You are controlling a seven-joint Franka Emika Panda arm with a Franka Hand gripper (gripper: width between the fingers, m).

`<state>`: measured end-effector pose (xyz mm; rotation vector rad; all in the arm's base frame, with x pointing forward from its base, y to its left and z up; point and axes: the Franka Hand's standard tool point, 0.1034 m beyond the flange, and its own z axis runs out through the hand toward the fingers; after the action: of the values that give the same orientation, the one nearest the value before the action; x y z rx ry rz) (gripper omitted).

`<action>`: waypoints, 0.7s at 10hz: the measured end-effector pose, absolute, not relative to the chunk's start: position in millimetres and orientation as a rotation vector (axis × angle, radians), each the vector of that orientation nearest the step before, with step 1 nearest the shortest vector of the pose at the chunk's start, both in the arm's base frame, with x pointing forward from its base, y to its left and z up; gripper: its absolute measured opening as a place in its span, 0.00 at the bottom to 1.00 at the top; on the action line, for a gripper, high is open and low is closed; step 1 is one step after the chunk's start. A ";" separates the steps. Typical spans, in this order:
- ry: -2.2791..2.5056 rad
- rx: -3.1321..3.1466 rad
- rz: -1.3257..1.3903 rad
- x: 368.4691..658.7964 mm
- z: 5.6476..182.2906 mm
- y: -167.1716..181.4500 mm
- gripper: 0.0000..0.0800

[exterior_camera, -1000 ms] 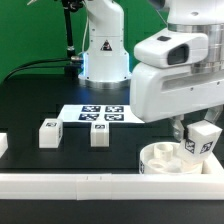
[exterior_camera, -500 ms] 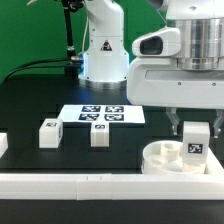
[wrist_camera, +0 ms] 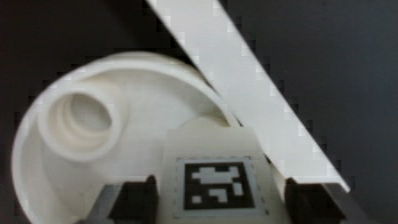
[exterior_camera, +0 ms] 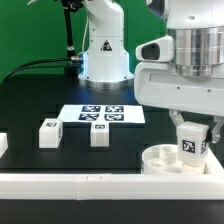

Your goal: Assemble stool

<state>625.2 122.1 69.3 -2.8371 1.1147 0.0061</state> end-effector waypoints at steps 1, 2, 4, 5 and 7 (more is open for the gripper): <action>1.376 -2.719 0.018 624.5 70.4 127.8 0.43; 1.577 -2.587 0.004 626.3 69.7 129.0 0.43; 1.925 -2.286 0.008 630.6 69.5 129.4 0.43; 1.980 -2.219 0.022 632.8 70.7 125.4 0.43; 1.992 -2.202 0.026 632.2 69.9 127.4 0.43</action>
Offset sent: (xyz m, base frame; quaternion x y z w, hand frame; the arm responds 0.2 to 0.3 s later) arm 0.0118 -0.0046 -0.0026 0.0622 0.0158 0.3920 0.9177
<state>632.2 127.4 69.9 -2.2018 1.9916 0.0256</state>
